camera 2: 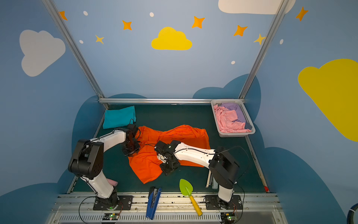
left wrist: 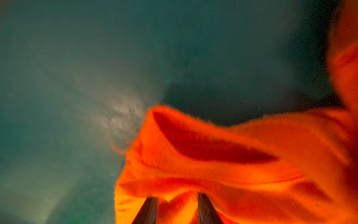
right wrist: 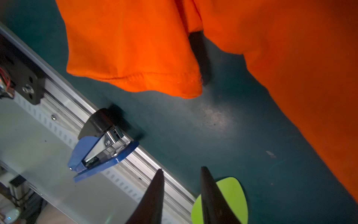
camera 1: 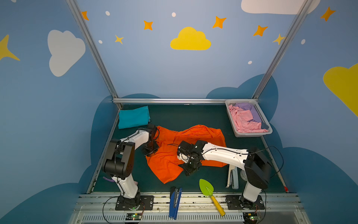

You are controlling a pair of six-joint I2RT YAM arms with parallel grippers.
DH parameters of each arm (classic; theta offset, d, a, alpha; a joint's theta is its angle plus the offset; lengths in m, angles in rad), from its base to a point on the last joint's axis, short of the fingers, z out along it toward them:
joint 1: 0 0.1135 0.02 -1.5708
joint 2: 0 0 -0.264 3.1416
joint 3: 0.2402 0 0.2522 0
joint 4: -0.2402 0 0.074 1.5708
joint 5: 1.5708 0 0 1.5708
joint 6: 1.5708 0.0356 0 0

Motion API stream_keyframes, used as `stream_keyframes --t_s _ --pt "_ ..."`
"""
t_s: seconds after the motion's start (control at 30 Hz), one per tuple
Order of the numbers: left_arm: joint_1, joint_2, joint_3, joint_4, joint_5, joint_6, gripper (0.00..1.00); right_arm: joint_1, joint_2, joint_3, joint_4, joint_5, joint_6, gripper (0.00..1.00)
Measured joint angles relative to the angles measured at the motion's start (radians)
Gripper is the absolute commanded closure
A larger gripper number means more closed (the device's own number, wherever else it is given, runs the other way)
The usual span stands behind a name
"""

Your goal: Fold and stack the t-shirts

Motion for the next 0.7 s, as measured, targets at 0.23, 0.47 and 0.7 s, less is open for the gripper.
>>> stream_keyframes --t_s 0.23,0.47,0.7 --pt "-0.005 -0.083 -0.026 -0.025 -0.093 -0.003 0.50 -0.088 -0.017 0.077 -0.047 0.086 -0.021 0.56" --pt "-0.071 -0.230 0.037 -0.030 -0.126 -0.010 0.35 -0.256 -0.066 0.092 0.014 0.111 0.020 0.62" --pt "-0.156 -0.043 0.240 0.012 -0.151 0.005 0.31 -0.370 -0.066 0.069 0.104 0.046 0.077 0.62"
